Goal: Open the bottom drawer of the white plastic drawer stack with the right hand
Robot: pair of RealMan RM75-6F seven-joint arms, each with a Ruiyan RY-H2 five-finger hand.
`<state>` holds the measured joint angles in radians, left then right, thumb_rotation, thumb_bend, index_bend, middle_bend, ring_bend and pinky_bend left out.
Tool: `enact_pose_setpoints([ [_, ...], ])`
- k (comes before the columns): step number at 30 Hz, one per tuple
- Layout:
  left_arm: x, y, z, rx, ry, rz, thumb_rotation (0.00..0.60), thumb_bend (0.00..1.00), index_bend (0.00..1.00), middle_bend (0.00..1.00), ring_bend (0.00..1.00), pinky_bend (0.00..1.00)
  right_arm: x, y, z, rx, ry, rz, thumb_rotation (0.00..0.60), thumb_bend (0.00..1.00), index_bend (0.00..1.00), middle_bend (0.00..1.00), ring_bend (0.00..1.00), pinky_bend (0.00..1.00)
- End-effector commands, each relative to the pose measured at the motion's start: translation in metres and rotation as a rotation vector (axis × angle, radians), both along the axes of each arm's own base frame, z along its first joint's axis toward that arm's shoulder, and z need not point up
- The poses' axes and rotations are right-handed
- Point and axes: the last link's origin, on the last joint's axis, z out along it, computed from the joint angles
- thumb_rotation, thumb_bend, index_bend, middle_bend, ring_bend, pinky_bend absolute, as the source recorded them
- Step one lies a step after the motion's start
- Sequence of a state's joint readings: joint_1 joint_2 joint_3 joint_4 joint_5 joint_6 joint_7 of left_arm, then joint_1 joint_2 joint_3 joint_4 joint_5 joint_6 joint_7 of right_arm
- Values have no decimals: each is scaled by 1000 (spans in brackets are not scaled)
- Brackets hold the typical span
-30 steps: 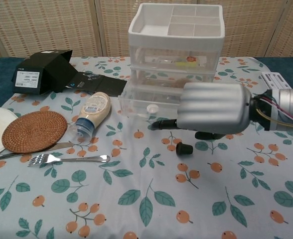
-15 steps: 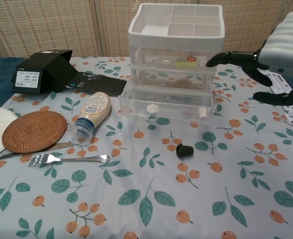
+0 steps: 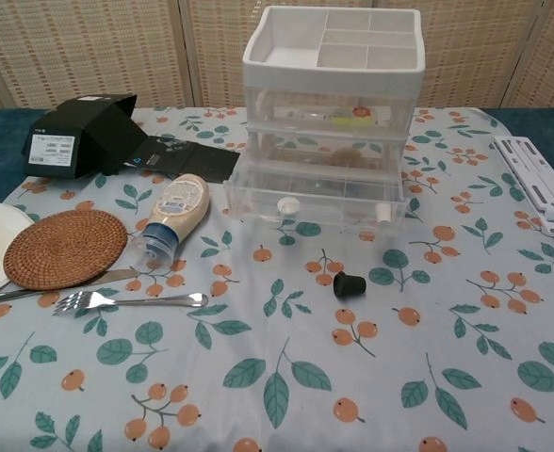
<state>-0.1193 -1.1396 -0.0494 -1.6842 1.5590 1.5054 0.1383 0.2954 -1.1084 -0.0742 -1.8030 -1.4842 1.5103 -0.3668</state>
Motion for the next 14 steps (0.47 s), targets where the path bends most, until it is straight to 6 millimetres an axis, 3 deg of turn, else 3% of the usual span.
enact_pose_setpoints([
  [1,1,1,-1,6,2,-5,600,255,67,72,104,85,-23,19,19,-53,-121,-143,600,362,0,76,22,69],
  [6,1,3,-2,25,10,-16,600,255,67,72,101,69,-35,27,26,-87,-147,-168,600,355,0,66,2,5],
  [14,1,4,-4,29,14,-18,600,255,67,72,101,64,-38,30,25,-97,-151,-160,600,343,0,64,0,0],
])
